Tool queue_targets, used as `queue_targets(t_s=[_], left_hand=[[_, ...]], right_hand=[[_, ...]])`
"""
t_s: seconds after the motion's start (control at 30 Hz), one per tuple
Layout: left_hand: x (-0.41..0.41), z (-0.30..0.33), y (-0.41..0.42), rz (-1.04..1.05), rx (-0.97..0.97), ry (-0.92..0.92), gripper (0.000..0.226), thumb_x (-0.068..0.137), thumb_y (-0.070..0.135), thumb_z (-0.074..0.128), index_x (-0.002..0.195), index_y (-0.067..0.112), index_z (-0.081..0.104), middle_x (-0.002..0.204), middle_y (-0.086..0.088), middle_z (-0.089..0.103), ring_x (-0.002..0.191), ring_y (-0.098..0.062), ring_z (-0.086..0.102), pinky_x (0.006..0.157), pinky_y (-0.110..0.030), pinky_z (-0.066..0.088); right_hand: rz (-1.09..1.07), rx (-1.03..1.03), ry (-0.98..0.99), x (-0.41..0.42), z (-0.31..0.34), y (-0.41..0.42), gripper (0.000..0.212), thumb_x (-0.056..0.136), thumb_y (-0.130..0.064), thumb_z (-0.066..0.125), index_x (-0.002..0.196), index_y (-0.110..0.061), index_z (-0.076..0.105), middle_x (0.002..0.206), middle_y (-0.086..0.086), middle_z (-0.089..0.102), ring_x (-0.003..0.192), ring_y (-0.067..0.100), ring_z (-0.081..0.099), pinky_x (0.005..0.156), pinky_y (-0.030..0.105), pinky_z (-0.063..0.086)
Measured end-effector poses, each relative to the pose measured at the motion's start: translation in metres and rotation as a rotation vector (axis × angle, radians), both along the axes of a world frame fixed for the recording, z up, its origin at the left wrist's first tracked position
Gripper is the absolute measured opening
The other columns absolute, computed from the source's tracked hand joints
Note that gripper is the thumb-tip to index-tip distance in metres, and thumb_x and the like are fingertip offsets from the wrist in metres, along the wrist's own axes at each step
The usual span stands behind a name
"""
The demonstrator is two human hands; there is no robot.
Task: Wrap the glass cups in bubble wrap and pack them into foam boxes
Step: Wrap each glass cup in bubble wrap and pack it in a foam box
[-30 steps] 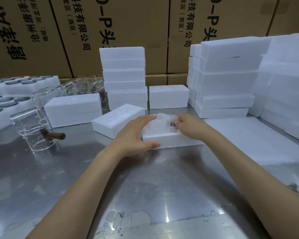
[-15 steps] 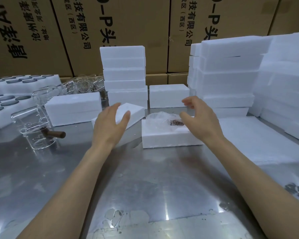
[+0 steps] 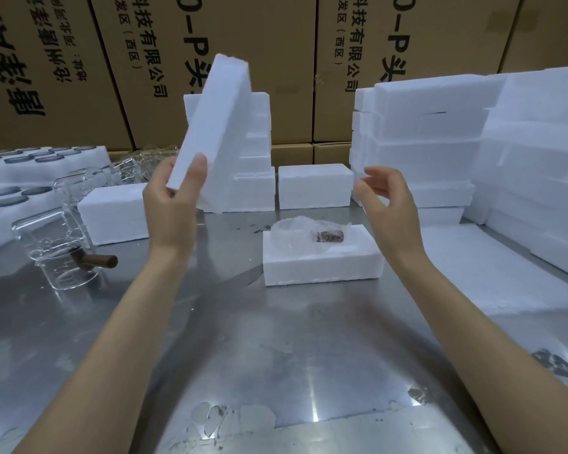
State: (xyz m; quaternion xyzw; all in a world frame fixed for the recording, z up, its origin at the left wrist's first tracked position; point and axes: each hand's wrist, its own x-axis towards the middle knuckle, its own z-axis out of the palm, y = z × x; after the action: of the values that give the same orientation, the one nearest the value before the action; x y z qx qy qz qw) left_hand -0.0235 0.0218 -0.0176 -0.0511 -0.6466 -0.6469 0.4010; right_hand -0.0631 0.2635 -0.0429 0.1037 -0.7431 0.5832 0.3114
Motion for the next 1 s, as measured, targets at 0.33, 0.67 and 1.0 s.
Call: queue_targets(t_s=[0.33, 0.67, 1.0], left_hand=[[0.002, 0.002, 0.010, -0.769, 0.188, -0.434, 0.045, 0.090, 0.059, 0.045, 0.100, 0.027, 0.074, 0.104, 0.001, 0.071, 0.093, -0.020, 0.067, 0.077, -0.032, 0.053], [-0.026, -0.032, 0.025, -0.284, 0.121, -0.480, 0.062, 0.092, 0.065, 0.035, 0.128, 0.021, 0.057, 0.124, 0.006, 0.057, 0.102, -0.015, 0.053, 0.087, -0.032, 0.041], [-0.036, -0.057, 0.038, -0.465, 0.053, -0.477, 0.053, 0.094, 0.058, 0.039, 0.140, 0.032, 0.039, 0.147, 0.013, 0.041, 0.138, -0.010, 0.035, 0.119, -0.040, 0.021]], right_hand=[[0.359, -0.203, -0.081, 0.012, 0.025, 0.016, 0.042, 0.077, -0.059, 0.052, 0.118, -0.046, 0.050, 0.115, -0.011, 0.063, 0.097, 0.003, 0.065, 0.076, 0.025, 0.050], [0.186, -0.386, -0.491, -0.005, 0.012, 0.019, 0.014, 0.094, -0.042, 0.050, 0.087, -0.031, 0.056, 0.089, -0.008, 0.062, 0.076, 0.009, 0.060, 0.053, 0.023, 0.049], [0.128, -0.235, -0.583, -0.016, 0.003, 0.018, 0.028, 0.091, -0.049, 0.054, 0.105, -0.026, 0.058, 0.090, -0.008, 0.061, 0.080, 0.010, 0.056, 0.063, 0.026, 0.045]])
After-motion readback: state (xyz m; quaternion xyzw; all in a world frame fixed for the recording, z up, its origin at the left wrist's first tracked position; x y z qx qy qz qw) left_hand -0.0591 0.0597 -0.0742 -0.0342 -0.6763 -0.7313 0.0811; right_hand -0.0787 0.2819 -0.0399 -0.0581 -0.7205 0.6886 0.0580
